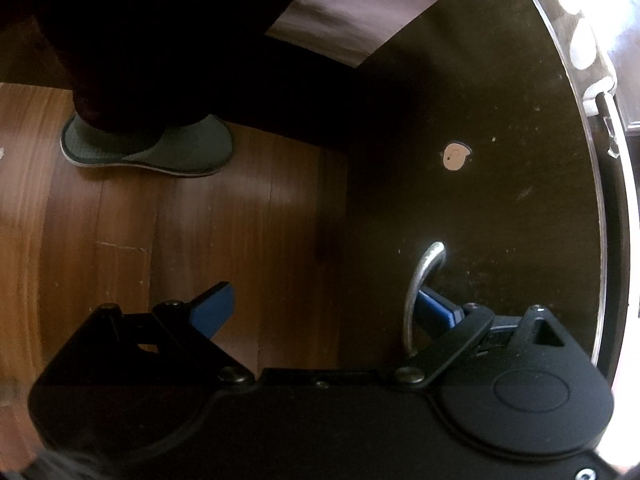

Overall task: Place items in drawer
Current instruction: 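Reach the left gripper to the teal flashlight and close on it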

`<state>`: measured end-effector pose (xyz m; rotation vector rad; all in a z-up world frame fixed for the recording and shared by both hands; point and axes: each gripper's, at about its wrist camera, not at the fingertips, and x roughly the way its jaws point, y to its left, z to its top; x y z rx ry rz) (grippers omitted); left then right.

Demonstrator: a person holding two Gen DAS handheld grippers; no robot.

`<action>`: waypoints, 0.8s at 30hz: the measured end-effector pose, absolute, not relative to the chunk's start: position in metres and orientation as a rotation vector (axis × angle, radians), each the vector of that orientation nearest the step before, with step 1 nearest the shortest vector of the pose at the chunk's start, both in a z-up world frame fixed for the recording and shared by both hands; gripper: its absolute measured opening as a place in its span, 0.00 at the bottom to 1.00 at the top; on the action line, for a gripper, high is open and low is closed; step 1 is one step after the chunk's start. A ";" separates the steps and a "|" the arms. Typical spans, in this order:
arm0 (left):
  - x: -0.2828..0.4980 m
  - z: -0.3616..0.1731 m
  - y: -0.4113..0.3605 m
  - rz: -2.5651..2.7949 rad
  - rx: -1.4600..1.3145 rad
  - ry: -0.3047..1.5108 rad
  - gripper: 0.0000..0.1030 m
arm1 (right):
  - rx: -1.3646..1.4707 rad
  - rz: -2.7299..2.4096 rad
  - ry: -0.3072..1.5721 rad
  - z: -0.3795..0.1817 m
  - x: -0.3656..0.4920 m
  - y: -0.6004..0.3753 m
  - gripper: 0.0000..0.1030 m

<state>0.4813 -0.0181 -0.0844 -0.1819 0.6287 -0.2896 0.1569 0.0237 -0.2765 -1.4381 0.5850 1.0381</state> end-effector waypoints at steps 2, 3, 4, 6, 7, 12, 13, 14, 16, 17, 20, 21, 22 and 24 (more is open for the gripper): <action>0.509 -0.075 -0.033 -0.297 -0.165 0.597 0.69 | -1.436 1.041 0.587 -0.276 0.158 0.025 0.95; 0.523 -0.071 -0.040 -0.298 -0.159 0.587 0.69 | -1.435 1.042 0.587 -0.276 0.158 0.025 0.94; 0.536 -0.069 -0.047 -0.299 -0.161 0.582 0.69 | -1.435 1.043 0.587 -0.276 0.158 0.025 0.94; 0.559 -0.066 -0.060 -0.310 -0.152 0.568 0.69 | -1.437 1.045 0.585 -0.276 0.158 0.025 0.94; 0.569 -0.067 -0.069 -0.307 -0.109 0.556 0.69 | -1.438 1.046 0.584 -0.275 0.158 0.025 0.94; 0.615 -0.086 -0.105 -0.261 0.144 0.533 0.69 | -1.441 1.055 0.573 -0.274 0.159 0.023 0.94; 0.625 -0.093 -0.107 -0.258 0.154 0.545 0.69 | -1.443 1.057 0.569 -0.274 0.159 0.022 0.94; 0.634 -0.099 -0.109 -0.257 0.158 0.554 0.69 | -1.444 1.059 0.564 -0.274 0.159 0.022 0.94; 0.653 -0.112 -0.113 -0.250 0.172 0.569 0.69 | -1.447 1.062 0.556 -0.275 0.158 0.021 0.94; 0.660 -0.117 -0.115 -0.250 0.177 0.571 0.69 | -1.449 1.063 0.552 -0.276 0.158 0.021 0.94; 0.683 -0.128 -0.119 -0.268 0.168 0.562 0.69 | -1.451 1.067 0.546 -0.276 0.158 0.020 0.94; 0.691 -0.130 -0.121 -0.269 0.165 0.559 0.69 | -1.450 1.068 0.545 -0.275 0.158 0.020 0.94; 0.698 -0.133 -0.122 -0.277 0.164 0.553 0.69 | -1.450 1.069 0.544 -0.275 0.158 0.020 0.94; 0.710 -0.137 -0.127 -0.289 0.187 0.541 0.69 | -1.452 1.070 0.540 -0.275 0.158 0.019 0.94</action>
